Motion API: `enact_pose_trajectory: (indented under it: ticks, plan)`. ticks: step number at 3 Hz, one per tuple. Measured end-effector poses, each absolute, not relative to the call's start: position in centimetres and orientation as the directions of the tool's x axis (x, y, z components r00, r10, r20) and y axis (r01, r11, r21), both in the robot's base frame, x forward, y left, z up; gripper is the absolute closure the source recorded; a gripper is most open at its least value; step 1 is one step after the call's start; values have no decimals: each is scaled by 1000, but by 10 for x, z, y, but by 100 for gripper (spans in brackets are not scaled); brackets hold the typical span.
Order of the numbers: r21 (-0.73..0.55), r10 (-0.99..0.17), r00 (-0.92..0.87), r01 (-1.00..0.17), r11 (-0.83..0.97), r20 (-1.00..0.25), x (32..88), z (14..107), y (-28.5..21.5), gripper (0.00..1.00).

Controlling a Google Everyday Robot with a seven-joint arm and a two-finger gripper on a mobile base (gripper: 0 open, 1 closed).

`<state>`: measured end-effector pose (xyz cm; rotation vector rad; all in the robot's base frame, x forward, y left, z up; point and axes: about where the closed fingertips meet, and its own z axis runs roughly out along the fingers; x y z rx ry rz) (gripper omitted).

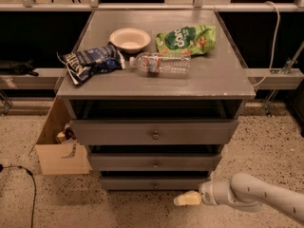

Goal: Open bottom drawer

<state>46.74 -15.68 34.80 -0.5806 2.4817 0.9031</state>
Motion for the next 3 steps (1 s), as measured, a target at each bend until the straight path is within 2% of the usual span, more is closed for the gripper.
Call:
enact_pose_trajectory:
  ticks: [1, 2, 3]
  plan:
    - [495, -220, -847, -472, 730, -483, 467, 307, -161, 0]
    - [488, -258, -865, -463, 740, -430, 471, 279, -157, 0]
    - [459, -284, -841, -499, 735, -461, 469, 285, -152, 0]
